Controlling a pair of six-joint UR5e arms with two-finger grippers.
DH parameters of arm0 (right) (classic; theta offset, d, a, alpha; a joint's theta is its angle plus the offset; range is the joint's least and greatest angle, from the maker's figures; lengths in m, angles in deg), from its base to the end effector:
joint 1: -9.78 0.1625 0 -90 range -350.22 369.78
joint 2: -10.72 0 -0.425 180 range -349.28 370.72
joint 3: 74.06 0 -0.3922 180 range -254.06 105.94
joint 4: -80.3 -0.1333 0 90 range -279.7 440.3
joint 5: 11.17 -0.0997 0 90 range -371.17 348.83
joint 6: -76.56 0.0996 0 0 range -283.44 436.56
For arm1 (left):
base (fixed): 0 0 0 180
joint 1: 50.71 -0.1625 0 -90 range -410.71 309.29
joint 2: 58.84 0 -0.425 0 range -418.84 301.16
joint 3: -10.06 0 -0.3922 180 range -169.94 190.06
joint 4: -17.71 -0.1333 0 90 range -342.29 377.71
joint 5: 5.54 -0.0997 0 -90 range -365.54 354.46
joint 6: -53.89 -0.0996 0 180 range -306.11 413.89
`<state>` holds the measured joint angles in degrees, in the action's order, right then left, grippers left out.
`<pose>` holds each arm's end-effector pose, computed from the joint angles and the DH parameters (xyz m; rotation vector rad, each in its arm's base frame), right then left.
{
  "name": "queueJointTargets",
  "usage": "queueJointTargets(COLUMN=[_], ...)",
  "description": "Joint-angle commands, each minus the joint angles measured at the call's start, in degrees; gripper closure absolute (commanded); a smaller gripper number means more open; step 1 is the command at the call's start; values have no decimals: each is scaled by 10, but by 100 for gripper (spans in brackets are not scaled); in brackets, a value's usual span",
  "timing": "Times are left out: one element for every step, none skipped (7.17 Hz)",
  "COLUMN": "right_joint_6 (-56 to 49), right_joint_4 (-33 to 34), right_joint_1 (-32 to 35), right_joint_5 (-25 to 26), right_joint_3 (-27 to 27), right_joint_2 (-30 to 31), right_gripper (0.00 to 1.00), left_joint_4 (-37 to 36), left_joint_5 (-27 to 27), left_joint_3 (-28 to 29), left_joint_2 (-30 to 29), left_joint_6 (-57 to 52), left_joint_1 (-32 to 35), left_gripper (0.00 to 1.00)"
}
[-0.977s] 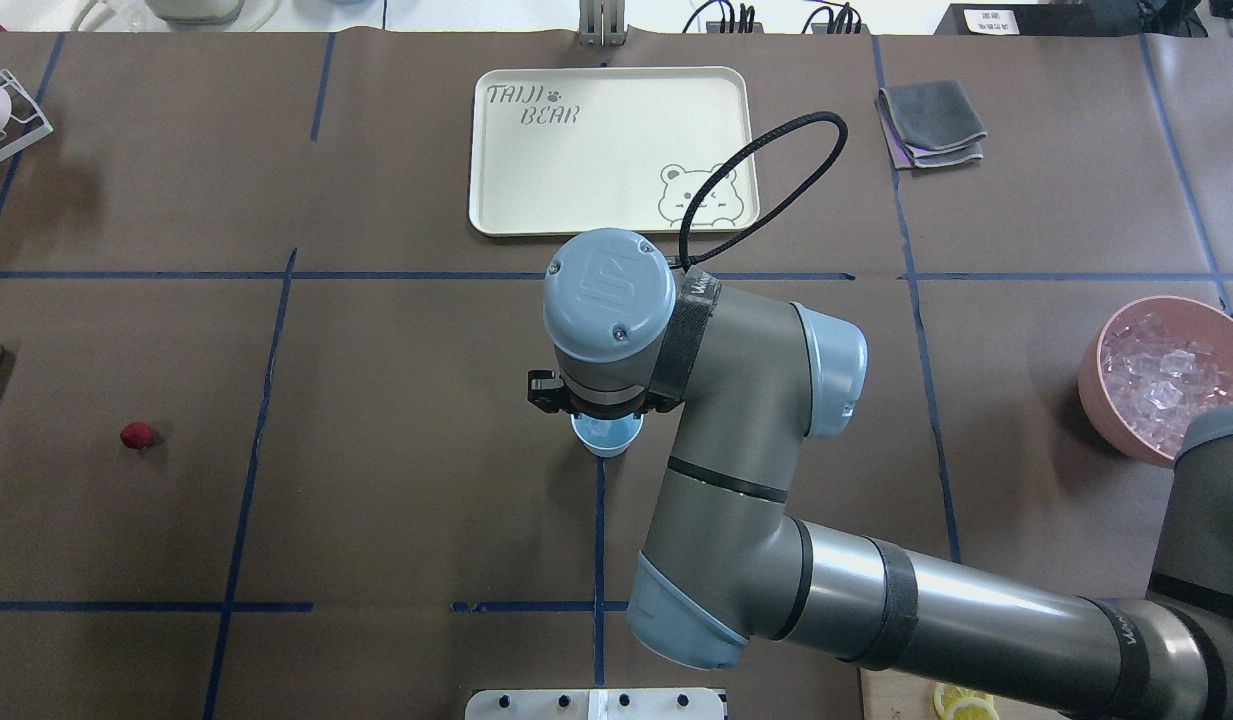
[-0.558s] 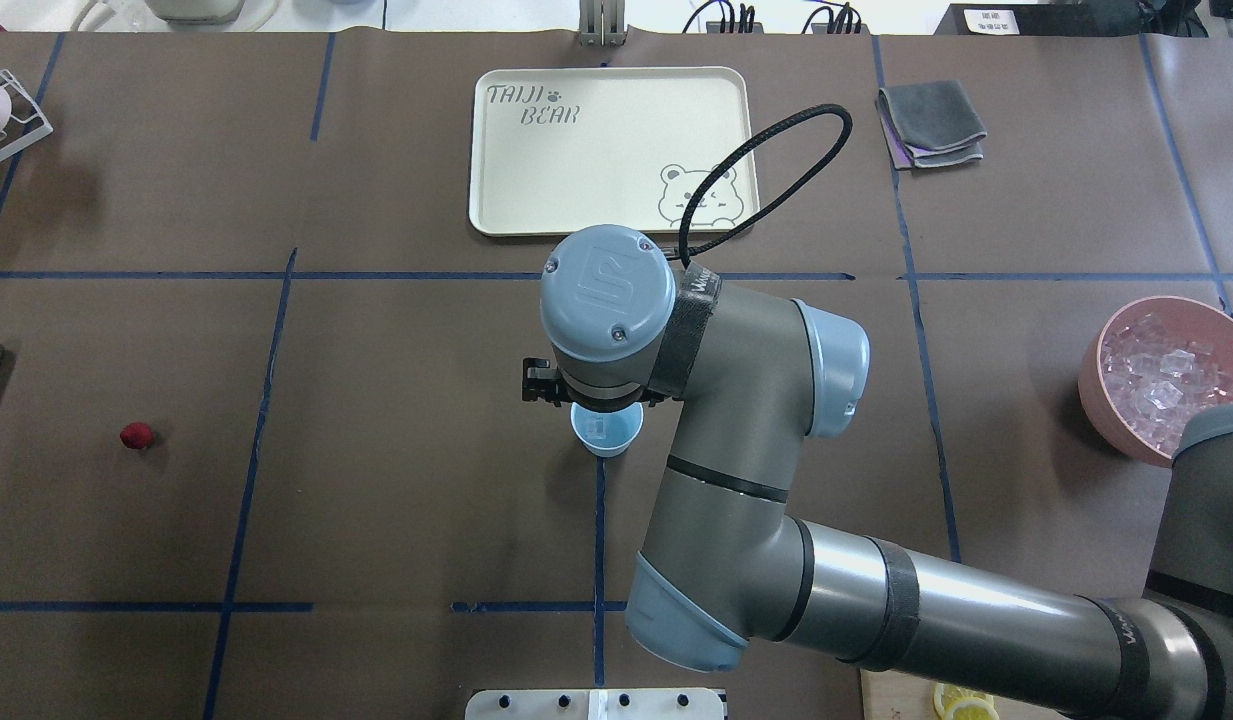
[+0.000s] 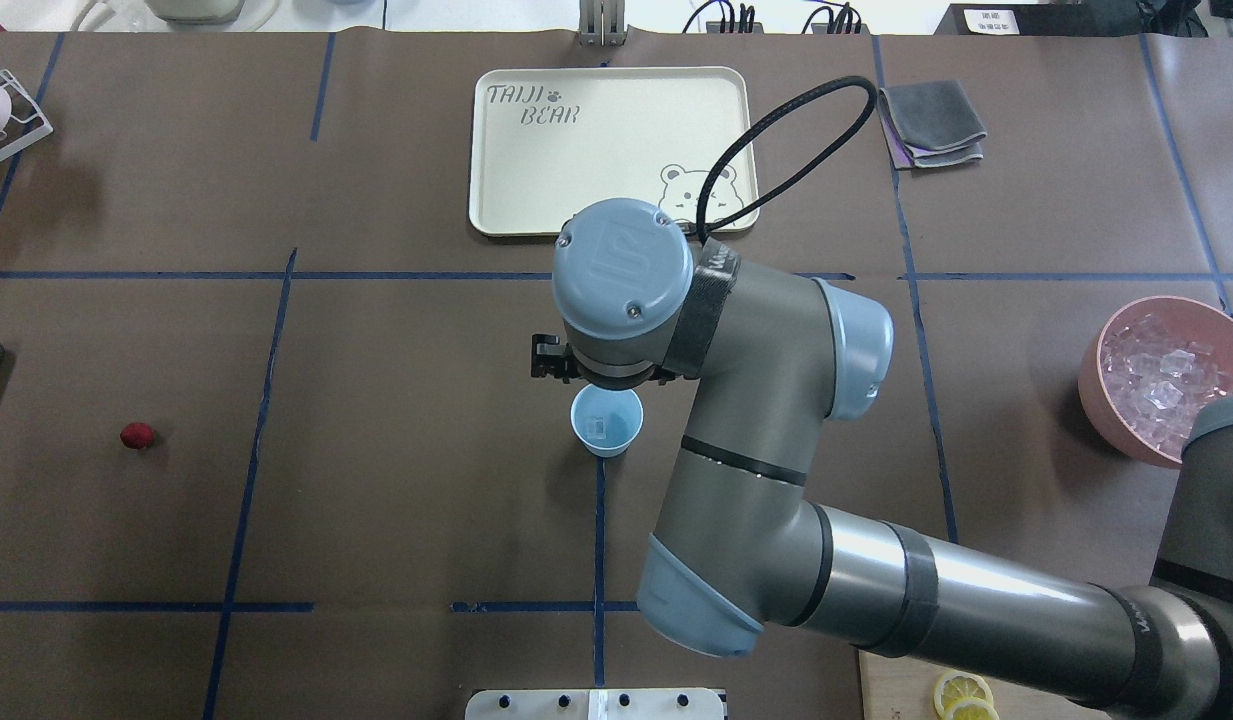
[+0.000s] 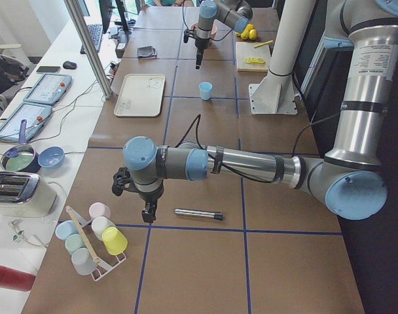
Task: Mash ice and strawberries in cup
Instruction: 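Move the right gripper back over the pink bowl of ice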
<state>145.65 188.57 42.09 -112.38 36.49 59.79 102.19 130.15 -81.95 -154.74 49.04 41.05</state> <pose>-0.4506 -0.4198 0.1419 0.1702 -0.7558 0.1152 -0.0784 -0.5325 0.5966 0.0854 0.7939 0.0677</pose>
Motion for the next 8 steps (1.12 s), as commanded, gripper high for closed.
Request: queueJointTargets(right_joint_6=[-68, -110, -153, -170, -210, -257, -315, -356], right_joint_4=[4, -1, -32, -120, -218, -276, -303, -307], right_joint_1=[81, 133, 178, 202, 243, 284, 312, 322], right_joint_5=[-62, -122, -147, -149, -178, -220, -231, -228], right_joint_3=[111, 148, 165, 165, 155, 124, 98, 81], right_joint_2=[106, 174, 239, 327, 415, 464, 497, 522], right_gripper=[1, 1, 1, 1, 1, 1, 1, 1], left_joint_4=[0, 1, 0, 1, 1, 1, 1, 1], left_joint_5=[0, 0, 0, 1, 0, 0, 0, 1], left_joint_3=[-1, -1, -2, -5, -11, -15, -18, -20], left_joint_2=[-2, -2, -5, -5, -5, -5, -5, -5], left_joint_6=[1, 1, 1, 9, 13, 18, 19, 22], left_joint_1=[0, -1, -1, 0, -1, -1, -1, -1], left_gripper=[0, 0, 0, 0, 0, 0, 0, 0])
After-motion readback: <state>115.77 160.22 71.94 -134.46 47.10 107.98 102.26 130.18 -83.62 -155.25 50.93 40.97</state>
